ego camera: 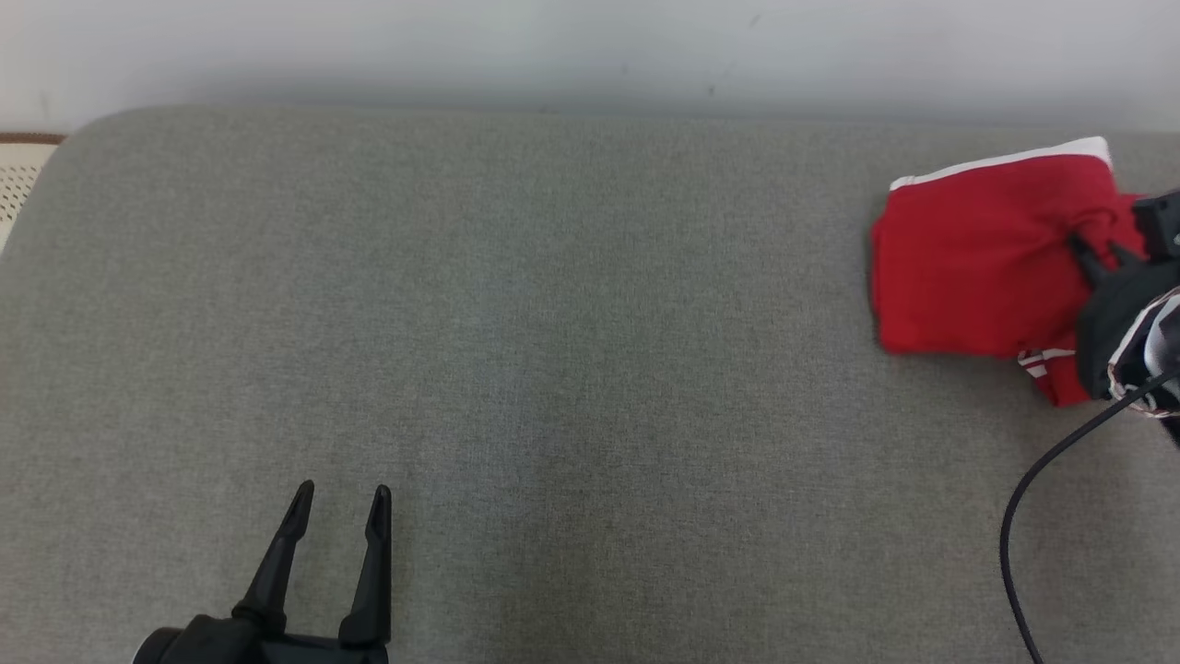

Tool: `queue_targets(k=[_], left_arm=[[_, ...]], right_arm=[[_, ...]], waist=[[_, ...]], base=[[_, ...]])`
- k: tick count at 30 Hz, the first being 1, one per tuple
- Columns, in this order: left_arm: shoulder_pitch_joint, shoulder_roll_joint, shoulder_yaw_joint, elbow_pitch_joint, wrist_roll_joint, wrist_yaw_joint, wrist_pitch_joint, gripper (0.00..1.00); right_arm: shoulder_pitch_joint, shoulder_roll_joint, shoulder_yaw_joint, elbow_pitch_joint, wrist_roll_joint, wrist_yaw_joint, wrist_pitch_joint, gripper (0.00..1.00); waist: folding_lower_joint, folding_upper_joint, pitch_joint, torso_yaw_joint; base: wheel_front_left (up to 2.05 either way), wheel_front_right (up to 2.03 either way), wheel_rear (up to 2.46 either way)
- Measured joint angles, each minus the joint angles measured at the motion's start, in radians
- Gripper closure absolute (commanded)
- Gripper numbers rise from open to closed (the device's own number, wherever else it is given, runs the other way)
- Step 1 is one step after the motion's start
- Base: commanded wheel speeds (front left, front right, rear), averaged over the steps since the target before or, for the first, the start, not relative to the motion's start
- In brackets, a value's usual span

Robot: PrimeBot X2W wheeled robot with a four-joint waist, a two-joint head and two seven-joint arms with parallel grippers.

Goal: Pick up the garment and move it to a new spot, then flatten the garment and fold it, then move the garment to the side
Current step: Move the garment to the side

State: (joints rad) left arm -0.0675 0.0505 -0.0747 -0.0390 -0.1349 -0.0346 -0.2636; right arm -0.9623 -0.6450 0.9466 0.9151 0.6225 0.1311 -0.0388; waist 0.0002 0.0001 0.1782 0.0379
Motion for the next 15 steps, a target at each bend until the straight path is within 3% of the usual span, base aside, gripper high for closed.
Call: queue_targets(k=[15], left_arm=[[-0.016,0.000,0.027,-0.079,0.033,-0.009,0.000,0.00]], right_arm=[[-0.190,-0.246,0.171,-0.061,0.130,0.000,0.087,1.00]], waist=[[-0.0001,0.0001,0.112,-0.022]], base=[[0.00,0.00,0.00]])
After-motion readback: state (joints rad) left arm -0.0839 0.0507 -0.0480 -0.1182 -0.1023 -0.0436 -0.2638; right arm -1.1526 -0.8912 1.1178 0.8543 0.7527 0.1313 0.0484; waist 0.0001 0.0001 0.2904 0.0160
